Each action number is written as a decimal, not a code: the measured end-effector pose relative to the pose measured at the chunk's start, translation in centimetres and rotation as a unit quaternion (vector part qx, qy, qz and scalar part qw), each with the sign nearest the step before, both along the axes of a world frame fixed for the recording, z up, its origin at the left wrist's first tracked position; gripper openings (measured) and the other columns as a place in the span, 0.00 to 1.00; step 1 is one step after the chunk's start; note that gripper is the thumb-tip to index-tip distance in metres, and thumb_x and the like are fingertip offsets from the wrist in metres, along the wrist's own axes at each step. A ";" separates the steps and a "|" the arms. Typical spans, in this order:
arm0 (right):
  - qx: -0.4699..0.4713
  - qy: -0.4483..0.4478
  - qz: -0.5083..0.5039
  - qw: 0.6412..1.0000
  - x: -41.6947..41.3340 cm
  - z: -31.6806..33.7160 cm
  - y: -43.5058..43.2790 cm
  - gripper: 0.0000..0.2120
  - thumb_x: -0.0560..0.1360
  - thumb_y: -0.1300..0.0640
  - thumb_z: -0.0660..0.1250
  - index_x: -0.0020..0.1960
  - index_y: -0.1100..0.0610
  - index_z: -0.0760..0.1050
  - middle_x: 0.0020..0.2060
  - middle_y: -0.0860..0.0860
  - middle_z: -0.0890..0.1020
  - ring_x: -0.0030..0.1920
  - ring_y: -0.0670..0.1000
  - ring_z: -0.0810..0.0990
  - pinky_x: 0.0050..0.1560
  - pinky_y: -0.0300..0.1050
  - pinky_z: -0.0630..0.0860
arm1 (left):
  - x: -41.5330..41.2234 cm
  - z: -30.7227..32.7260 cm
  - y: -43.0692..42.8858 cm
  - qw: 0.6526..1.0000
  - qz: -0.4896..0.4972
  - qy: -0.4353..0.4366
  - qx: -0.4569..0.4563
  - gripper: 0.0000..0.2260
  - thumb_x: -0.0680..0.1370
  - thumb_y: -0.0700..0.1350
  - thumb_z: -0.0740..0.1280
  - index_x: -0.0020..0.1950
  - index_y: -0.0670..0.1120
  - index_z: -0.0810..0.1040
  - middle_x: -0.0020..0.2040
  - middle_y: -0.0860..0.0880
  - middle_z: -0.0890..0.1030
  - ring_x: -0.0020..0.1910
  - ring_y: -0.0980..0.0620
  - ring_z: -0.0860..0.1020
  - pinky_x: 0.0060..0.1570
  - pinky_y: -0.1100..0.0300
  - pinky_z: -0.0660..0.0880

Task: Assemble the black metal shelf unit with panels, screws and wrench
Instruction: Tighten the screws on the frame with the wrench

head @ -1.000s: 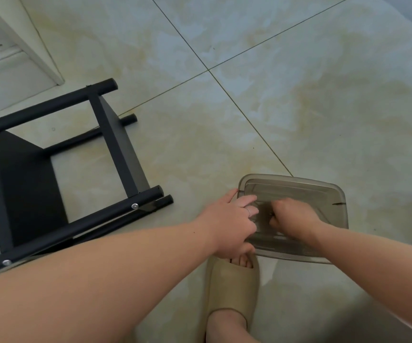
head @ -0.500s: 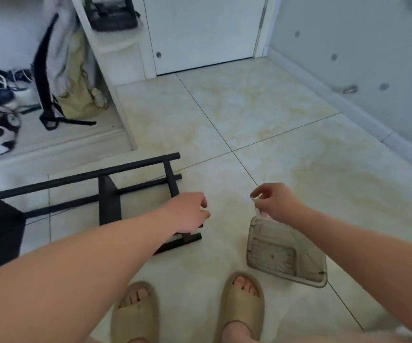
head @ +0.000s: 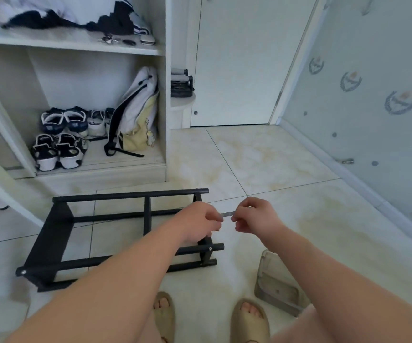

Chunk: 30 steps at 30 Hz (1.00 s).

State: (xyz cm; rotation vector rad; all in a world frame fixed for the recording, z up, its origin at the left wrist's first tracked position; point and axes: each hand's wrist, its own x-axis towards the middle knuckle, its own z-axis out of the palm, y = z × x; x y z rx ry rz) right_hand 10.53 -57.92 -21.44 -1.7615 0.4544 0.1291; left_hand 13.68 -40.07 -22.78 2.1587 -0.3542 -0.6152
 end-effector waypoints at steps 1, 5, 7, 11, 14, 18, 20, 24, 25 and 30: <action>0.017 0.000 0.001 1.000 -0.4 0.1 0.4 0.05 0.72 0.71 0.67 0.41 0.64 0.75 0.29 0.55 0.80 0.30 0.53 0.73 0.41 0.46 0.80 | -0.1 0.3 0.3 1.000 0.004 -0.012 -0.006 0.06 0.79 0.46 0.67 0.51 0.48 0.82 0.45 0.53 0.85 0.45 0.52 0.83 0.54 0.52 0.79; -0.005 0.016 0.051 0.999 -1.7 -0.3 1.0 0.02 0.71 0.68 0.71 0.42 0.64 0.78 0.37 0.57 0.83 0.35 0.53 0.77 0.42 0.44 0.81 | -0.2 0.7 1.6 0.999 0.018 -0.039 -0.010 0.07 0.79 0.49 0.66 0.45 0.48 0.82 0.43 0.51 0.85 0.44 0.50 0.83 0.53 0.50 0.80; -0.037 0.020 0.071 0.997 -1.5 -0.6 1.3 0.01 0.72 0.66 0.72 0.42 0.63 0.81 0.39 0.56 0.84 0.36 0.51 0.79 0.43 0.43 0.81 | -0.2 0.7 1.9 0.998 0.014 -0.053 -0.004 0.06 0.79 0.47 0.67 0.47 0.48 0.82 0.42 0.51 0.85 0.44 0.49 0.83 0.52 0.50 0.80; -0.067 0.019 0.099 0.993 -0.2 -1.5 1.6 0.01 0.73 0.65 0.73 0.43 0.62 0.83 0.32 0.50 0.82 0.32 0.48 0.77 0.41 0.41 0.79 | 0.6 0.3 1.8 0.996 0.000 -0.087 0.023 0.05 0.79 0.46 0.66 0.50 0.50 0.83 0.41 0.55 0.83 0.42 0.56 0.80 0.43 0.61 0.75; -0.095 0.019 0.104 0.990 1.2 -2.5 1.9 0.01 0.73 0.64 0.73 0.44 0.61 0.83 0.32 0.51 0.83 0.32 0.48 0.78 0.43 0.44 0.80 | 2.0 -0.5 1.7 0.991 -0.021 -0.110 0.068 0.06 0.80 0.44 0.66 0.49 0.52 0.82 0.42 0.57 0.81 0.44 0.57 0.79 0.42 0.63 0.71; -0.153 0.037 0.140 0.977 3.7 -5.5 1.7 0.03 0.72 0.62 0.72 0.40 0.55 0.82 0.37 0.55 0.86 0.36 0.52 0.79 0.43 0.53 0.78 | 4.7 -3.0 1.2 0.984 -0.065 -0.089 0.137 0.10 0.79 0.42 0.64 0.41 0.51 0.80 0.40 0.53 0.82 0.36 0.60 0.75 0.35 0.64 0.68; -0.185 0.052 0.176 0.965 5.0 -7.4 1.4 0.05 0.72 0.62 0.70 0.39 0.54 0.80 0.36 0.53 0.86 0.37 0.52 0.80 0.41 0.50 0.77 | 6.1 -5.0 0.8 0.981 -0.088 -0.069 0.159 0.13 0.79 0.41 0.64 0.36 0.52 0.77 0.41 0.52 0.83 0.38 0.57 0.77 0.38 0.61 0.72; -0.274 0.072 0.255 0.924 8.4 -11.3 0.6 0.05 0.75 0.60 0.68 0.41 0.53 0.78 0.40 0.52 0.86 0.38 0.51 0.80 0.39 0.45 0.76 | 9.1 -9.8 -0.2 0.973 -0.090 -0.046 0.208 0.11 0.80 0.42 0.63 0.38 0.52 0.78 0.41 0.52 0.80 0.45 0.49 0.79 0.48 0.52 0.78; -0.319 0.078 0.284 0.901 9.4 -12.5 0.2 0.05 0.76 0.58 0.67 0.42 0.52 0.76 0.42 0.51 0.85 0.40 0.51 0.80 0.41 0.45 0.76 | 10.0 -11.2 -0.3 0.969 -0.093 -0.043 0.226 0.10 0.80 0.42 0.63 0.41 0.50 0.79 0.43 0.50 0.81 0.46 0.48 0.79 0.48 0.51 0.78; -0.450 0.061 0.385 0.804 13.1 -19.4 -2.9 0.14 0.80 0.48 0.66 0.64 0.50 0.71 0.64 0.48 0.76 0.64 0.54 0.74 0.64 0.51 0.72 | 13.9 -19.6 1.0 0.965 -0.068 0.046 0.250 0.09 0.80 0.41 0.62 0.52 0.40 0.82 0.47 0.44 0.82 0.43 0.46 0.78 0.43 0.52 0.76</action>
